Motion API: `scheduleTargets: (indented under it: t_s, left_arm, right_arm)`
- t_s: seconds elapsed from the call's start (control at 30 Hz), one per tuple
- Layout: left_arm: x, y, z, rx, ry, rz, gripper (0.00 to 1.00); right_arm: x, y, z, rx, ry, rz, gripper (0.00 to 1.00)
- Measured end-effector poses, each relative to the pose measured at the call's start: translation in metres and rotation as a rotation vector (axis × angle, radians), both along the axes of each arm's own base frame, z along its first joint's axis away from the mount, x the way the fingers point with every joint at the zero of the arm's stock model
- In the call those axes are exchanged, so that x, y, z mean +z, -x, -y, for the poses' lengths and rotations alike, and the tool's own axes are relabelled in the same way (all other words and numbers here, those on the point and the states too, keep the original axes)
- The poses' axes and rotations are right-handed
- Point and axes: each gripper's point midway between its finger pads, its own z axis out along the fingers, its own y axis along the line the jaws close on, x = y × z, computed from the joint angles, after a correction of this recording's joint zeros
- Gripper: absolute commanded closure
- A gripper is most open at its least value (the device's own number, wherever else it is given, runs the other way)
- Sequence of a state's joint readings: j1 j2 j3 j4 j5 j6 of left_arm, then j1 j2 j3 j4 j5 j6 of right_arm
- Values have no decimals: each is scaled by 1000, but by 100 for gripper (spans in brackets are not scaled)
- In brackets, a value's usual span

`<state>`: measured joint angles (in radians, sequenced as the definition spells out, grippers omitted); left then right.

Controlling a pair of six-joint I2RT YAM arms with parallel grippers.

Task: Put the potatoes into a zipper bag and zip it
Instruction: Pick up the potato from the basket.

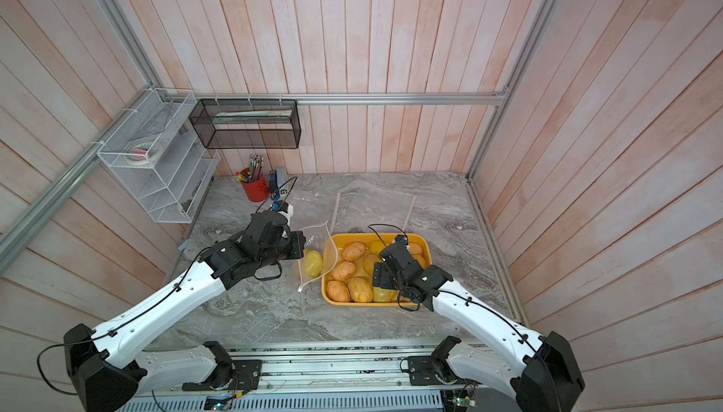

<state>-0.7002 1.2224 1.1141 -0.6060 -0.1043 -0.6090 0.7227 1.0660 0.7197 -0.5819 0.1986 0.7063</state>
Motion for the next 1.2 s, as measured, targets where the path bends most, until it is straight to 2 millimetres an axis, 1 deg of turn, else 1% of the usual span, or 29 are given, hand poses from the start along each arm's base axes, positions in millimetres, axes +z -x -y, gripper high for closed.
scheduleTargets:
  t_s: [0.17,0.37,0.5,0.7,0.8,0.97,1.07,1.2]
  left_arm:
    - [0,0,0,0,0,0,100]
    - [0,0,0,0,0,0,100]
    - [0,0,0,0,0,0,100]
    - [1,0,0,0,1,1,100]
    - [1,0,0,0,2,2,100]
    - [0,1,0,-3,2,-1,100]
    - [0,1,0,-3,2,-1,100]
    - [0,1,1,-5,4,-2,100]
  right_arm:
    - [-23,13,-2,32,23,-75,18]
    - [-57,24,0,50,60,-166,18]
    - [-69,21,-1,48,87,-181,19]
    - [-80,16,-2,41,113,-192,20]
    - [-86,15,-3,37,125,-202,25]
    - [-86,11,-5,34,126,-199,37]
    - [-86,11,-5,34,128,-197,42]
    - [-83,11,-4,31,128,-191,46]
